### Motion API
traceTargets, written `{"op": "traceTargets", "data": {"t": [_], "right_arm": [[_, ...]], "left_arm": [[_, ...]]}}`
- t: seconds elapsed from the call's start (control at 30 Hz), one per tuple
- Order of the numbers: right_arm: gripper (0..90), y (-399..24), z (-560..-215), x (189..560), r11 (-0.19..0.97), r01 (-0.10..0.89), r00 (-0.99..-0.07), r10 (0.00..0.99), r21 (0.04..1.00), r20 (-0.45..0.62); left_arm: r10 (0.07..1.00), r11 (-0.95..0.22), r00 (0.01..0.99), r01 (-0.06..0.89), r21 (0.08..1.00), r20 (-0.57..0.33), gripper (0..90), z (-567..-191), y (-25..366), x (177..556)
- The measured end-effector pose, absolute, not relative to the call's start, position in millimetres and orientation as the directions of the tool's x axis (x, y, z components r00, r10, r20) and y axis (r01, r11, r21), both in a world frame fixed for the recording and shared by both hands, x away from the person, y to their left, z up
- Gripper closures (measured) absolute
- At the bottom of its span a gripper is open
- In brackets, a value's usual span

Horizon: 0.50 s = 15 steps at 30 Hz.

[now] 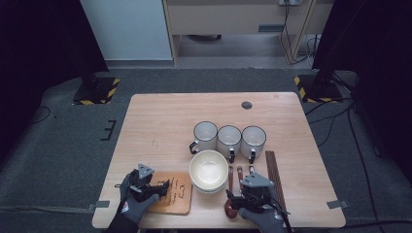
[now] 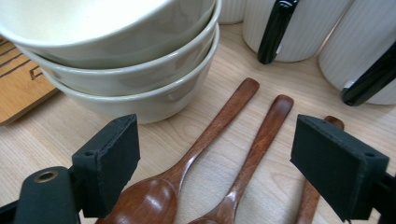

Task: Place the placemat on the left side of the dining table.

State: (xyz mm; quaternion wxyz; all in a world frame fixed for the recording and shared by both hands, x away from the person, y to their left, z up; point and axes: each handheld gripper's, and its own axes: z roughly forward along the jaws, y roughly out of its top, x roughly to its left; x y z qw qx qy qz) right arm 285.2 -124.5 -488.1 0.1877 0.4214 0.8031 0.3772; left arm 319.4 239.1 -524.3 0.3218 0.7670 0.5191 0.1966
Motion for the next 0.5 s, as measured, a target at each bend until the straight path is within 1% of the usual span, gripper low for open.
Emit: {"op": "traceTargets", "data": {"t": [0.2, 0.3, 0.33, 0.37, 0.4, 0.43, 0.47, 0.5], "right_arm": [[17.2, -118.2, -489.4, 281.9, 0.363, 0.53, -0.584, 0.811, 0.767, 0.019], [19.3, -112.0, -490.2, 276.7, 0.367, 0.525, -0.595, 0.803, 0.768, 0.024], [19.3, -112.0, -490.2, 276.7, 0.367, 0.525, -0.595, 0.803, 0.768, 0.024], [19.9, -110.7, -490.3, 275.2, 0.368, 0.526, -0.599, 0.8, 0.767, 0.027], [21.1, -109.5, -490.3, 273.6, 0.364, 0.526, -0.6, 0.8, 0.769, 0.032], [23.4, -107.7, -489.5, 270.4, 0.364, 0.522, -0.604, 0.796, 0.771, 0.034], [23.4, -107.7, -489.5, 270.4, 0.364, 0.522, -0.604, 0.796, 0.771, 0.034], [25.6, -106.0, -488.2, 266.8, 0.361, 0.519, -0.609, 0.793, 0.775, 0.039]], "left_arm": [[0.924, -0.217, 0.376, 0.667, 0.713, -0.071, 8.9, -519.4, 246.2, 315.9], [0.923, -0.204, 0.376, 0.657, 0.726, -0.08, 16.7, -514.2, 252.6, 311.4], [0.922, -0.199, 0.378, 0.652, 0.731, -0.086, 16.7, -512.5, 254.8, 309.6], [0.923, -0.192, 0.375, 0.651, 0.734, -0.091, 19.1, -511.0, 256.6, 307.5], [0.922, -0.19, 0.376, 0.65, 0.736, -0.094, 21.9, -509.8, 258.3, 305.9], [0.922, -0.185, 0.375, 0.649, 0.738, -0.099, 28.4, -509.0, 259.7, 303.9], [0.92, -0.185, 0.378, 0.65, 0.737, -0.102, 28.4, -508.4, 261.1, 301.8], [0.917, -0.195, 0.385, 0.651, 0.734, -0.098, 33.4, -508.7, 262.8, 297.2]]}}
